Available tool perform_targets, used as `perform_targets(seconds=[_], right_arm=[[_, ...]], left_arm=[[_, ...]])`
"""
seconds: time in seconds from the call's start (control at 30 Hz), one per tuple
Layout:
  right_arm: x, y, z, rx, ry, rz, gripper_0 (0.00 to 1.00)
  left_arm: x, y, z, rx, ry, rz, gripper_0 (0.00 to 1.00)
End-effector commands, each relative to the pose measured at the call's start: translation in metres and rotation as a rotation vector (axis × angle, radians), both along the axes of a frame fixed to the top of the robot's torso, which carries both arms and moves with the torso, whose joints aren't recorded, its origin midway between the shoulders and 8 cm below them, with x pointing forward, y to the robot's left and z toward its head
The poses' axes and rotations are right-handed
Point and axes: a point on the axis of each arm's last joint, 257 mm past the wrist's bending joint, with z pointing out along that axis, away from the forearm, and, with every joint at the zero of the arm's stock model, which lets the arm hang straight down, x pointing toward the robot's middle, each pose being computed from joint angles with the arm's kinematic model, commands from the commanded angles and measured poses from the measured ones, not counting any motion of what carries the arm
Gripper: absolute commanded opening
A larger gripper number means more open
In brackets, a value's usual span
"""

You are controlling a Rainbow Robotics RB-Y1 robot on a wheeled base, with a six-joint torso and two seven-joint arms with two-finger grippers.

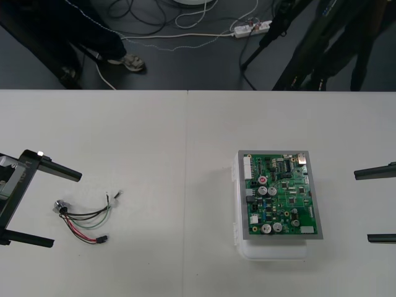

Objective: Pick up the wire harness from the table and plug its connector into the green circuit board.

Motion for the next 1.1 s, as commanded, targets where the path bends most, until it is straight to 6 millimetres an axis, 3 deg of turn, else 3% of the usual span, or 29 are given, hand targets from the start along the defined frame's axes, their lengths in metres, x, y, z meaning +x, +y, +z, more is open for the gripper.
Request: perform_targets(seconds=[0.03,1.1], right_arm=[[-0.0086,-0.0025,-0.0067,-0.023,0.015,0.028,1.00],[-0.0086,-0.0025,-0.0067,-0.023,0.015,0.028,1.00]], left_arm=[[0.0074,-0.0029,0.0079,-0.009,-0.003,0.052,1.00],[0.0074,-0.0029,0.0079,-0.009,-0.003,0.052,1.00]])
